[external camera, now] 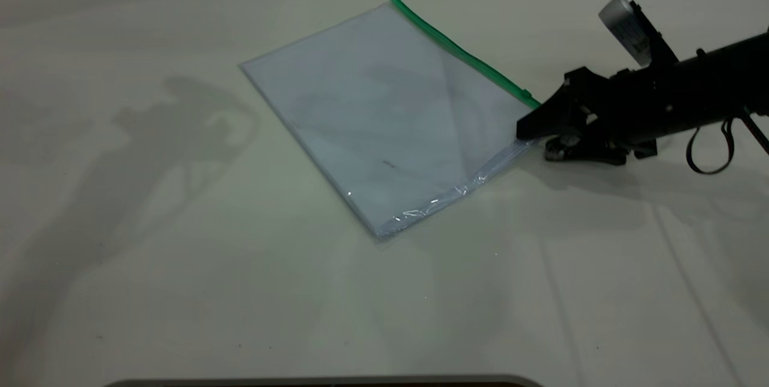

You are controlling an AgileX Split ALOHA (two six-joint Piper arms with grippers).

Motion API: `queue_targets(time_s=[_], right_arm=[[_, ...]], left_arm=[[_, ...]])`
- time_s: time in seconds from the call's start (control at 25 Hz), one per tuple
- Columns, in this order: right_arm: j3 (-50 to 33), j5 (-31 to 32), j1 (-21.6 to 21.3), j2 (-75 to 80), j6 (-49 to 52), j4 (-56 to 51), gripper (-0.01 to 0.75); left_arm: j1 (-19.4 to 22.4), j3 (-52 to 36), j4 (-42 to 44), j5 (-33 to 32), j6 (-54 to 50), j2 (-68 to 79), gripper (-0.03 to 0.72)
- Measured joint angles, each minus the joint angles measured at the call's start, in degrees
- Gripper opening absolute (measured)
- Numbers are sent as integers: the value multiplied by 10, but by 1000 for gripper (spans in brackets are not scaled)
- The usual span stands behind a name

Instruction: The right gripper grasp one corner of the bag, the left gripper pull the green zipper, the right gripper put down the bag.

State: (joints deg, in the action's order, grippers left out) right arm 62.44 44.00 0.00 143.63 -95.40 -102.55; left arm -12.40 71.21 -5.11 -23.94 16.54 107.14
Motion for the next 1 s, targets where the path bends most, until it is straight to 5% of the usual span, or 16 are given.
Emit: queue_targets(time_s=[0.64, 0.8, 1.0], right_arm=[[43, -12, 52, 2, -18, 0, 556], [48, -13, 53, 2, -18, 1, 410], [49, -13, 52, 2, -18, 1, 78]], left_arm=[[0, 0, 0, 8, 0, 0, 585], [0, 0, -1, 9, 0, 0, 585], [0, 0, -1, 12, 1, 0, 585]])
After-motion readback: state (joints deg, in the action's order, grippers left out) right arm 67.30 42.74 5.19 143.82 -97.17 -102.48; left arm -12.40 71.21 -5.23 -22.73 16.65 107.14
